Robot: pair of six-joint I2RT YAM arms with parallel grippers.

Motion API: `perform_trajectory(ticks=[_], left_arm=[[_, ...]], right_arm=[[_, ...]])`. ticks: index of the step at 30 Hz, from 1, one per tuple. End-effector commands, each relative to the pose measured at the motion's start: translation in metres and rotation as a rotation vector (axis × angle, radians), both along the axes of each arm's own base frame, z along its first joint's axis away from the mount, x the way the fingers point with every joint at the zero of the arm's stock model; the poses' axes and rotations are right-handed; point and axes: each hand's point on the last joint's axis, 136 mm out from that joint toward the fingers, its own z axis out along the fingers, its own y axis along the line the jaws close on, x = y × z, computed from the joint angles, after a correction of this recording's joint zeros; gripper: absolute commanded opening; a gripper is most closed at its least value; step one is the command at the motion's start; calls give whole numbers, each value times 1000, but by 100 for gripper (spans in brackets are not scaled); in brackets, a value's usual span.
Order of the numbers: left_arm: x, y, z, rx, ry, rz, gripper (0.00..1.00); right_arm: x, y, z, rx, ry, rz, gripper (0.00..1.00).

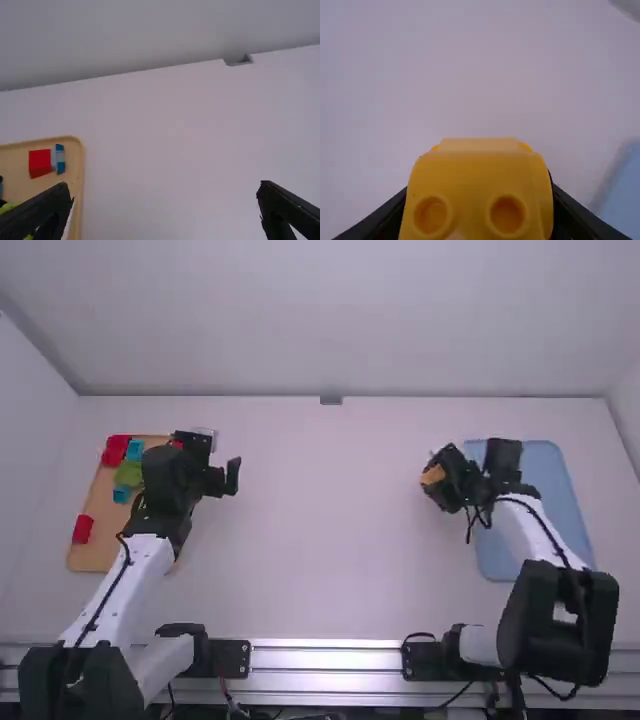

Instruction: Assemble lego blocks to make yellow taxi

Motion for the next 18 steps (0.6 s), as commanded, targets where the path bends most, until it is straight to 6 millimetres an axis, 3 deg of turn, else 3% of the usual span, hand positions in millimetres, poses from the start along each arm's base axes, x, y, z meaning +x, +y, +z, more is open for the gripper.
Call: perform_trajectory(ticks=[1,6,8,12,14,16,18], left_arm=[[-1,7,6,9,-18,36,99],[-1,7,5,10,-14,35,99],[-1,7,5,9,-14,35,99],[-2,7,5,9,-13,35,99],[-2,6,4,8,-11,33,99],[-2,6,4,7,-10,34,99],[-2,6,4,5,-10,35,99]], right_arm=[[-1,-36,-8,54,0,-159,51],[7,-95,-36,124,-45,-395,58],[9,-108,-42,146,-48,-449,58],[11,-152,-63,211,-51,-646,55],[9,-170,-74,209,-42,-732,63],[6,-179,-80,208,-34,-775,63],[1,-187,-85,202,-17,-804,77]])
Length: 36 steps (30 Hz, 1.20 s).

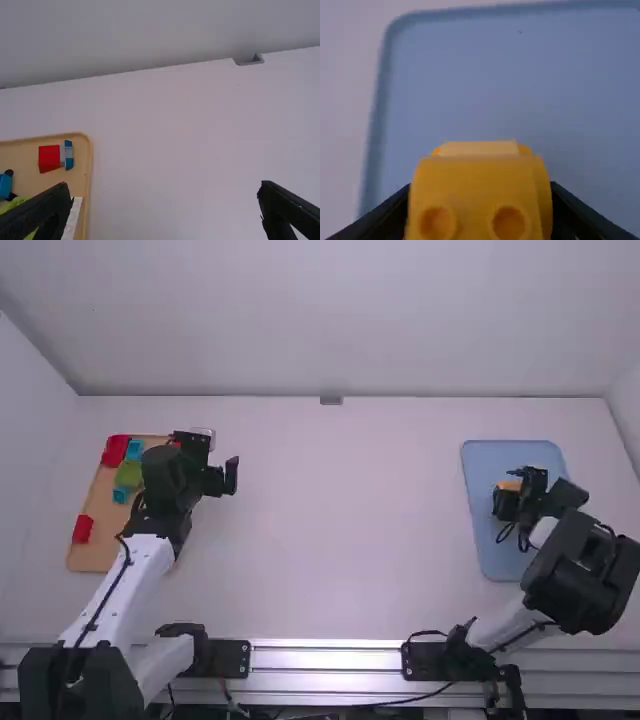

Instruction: Assemble lego blocks to make yellow taxi

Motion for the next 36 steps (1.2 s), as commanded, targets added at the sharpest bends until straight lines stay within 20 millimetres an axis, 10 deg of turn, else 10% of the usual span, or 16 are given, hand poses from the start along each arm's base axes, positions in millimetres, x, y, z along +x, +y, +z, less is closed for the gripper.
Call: perform_trajectory(ticks=[1,3,13,29,36], left_arm=[[-2,2,6,-3,-16,10,99],[-2,2,6,-3,-17,10,99],[-2,2,30,-25,2,23,99],[-53,-2,135,-23,-52,20,99],[-66,-10,146,-47,-125,36,94]], right_arm=[[-4,-7,-6,35,22,-65,80],[-6,-10,-2,47,36,-71,99],[-7,11,64,44,110,-43,99],[-35,135,235,-113,-144,136,99],[-43,156,251,-128,-233,155,94]])
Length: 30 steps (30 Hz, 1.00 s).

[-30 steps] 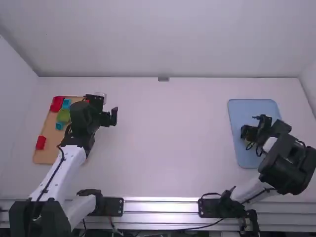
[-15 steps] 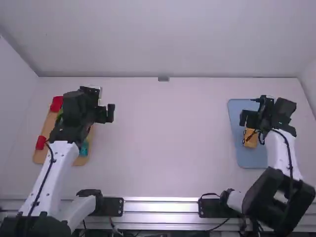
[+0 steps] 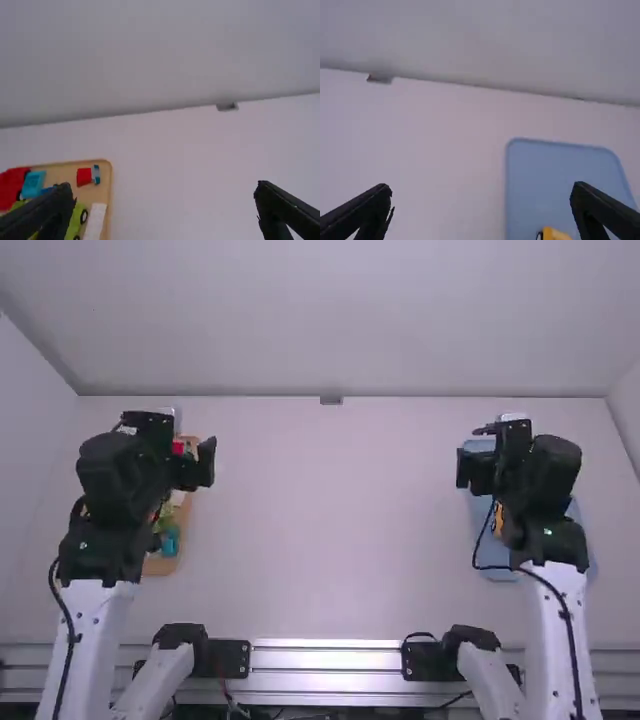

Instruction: Assemble lego blocks to make yellow taxi

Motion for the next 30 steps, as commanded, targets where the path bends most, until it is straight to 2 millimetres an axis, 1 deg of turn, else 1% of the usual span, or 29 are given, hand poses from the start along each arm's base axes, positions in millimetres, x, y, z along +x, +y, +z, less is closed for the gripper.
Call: perform_trajectory(ticks=[1,2,5,8,12,13,21,24,30], left_arm=[[-5,-3,-2,-25,-14,19,93],[-7,-4,-2,-33,-27,26,92],[-11,2,0,-40,-64,67,88],[-17,7,3,-33,-121,93,82],[-26,7,5,-36,-196,92,75],[-27,7,6,-37,-207,92,74],[-49,7,9,-45,-387,88,56],[-57,7,5,-47,-432,87,49],[-69,7,-33,-47,-432,87,34]], right_arm=[[-4,2,-5,15,-4,-35,93],[-5,4,-5,19,-16,-39,91],[-9,10,-3,34,-53,-52,88],[-14,21,0,69,-108,-58,82],[-22,21,4,132,-182,-81,74],[-23,21,4,132,-194,-81,73],[-43,21,9,139,-370,-69,55],[-52,21,-6,139,-370,-69,48],[-68,21,-42,139,-370,-69,34]])
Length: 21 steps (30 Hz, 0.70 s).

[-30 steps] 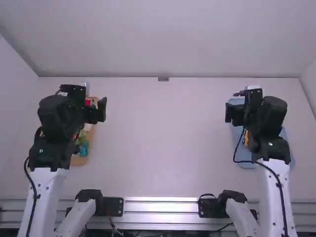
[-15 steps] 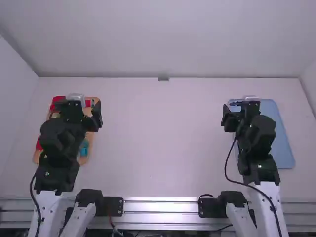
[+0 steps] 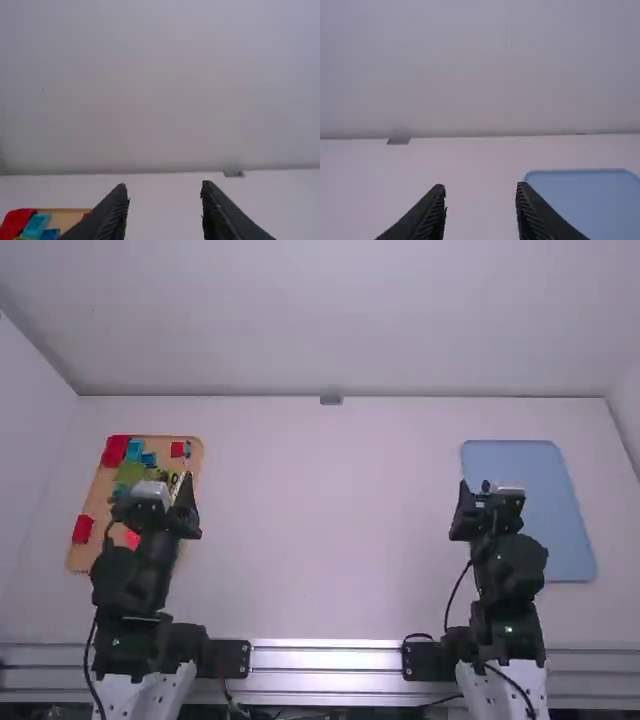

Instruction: Assemble lego blocks to make yellow taxi

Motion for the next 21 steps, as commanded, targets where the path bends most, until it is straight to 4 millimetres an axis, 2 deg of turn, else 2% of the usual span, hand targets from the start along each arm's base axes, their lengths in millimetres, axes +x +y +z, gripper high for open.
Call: perform_trajectory(ticks=[1,14,21], left_arm=[[-5,0,-11,-3,-14,3,32],[-11,0,-69,-3,-13,3,10],[-2,0,-115,-3,83,3,0]], right_arm=[[-5,-1,-14,6,-3,-6,31],[-18,-1,-70,6,-3,-6,10],[-20,-1,-93,6,-3,-6,1]])
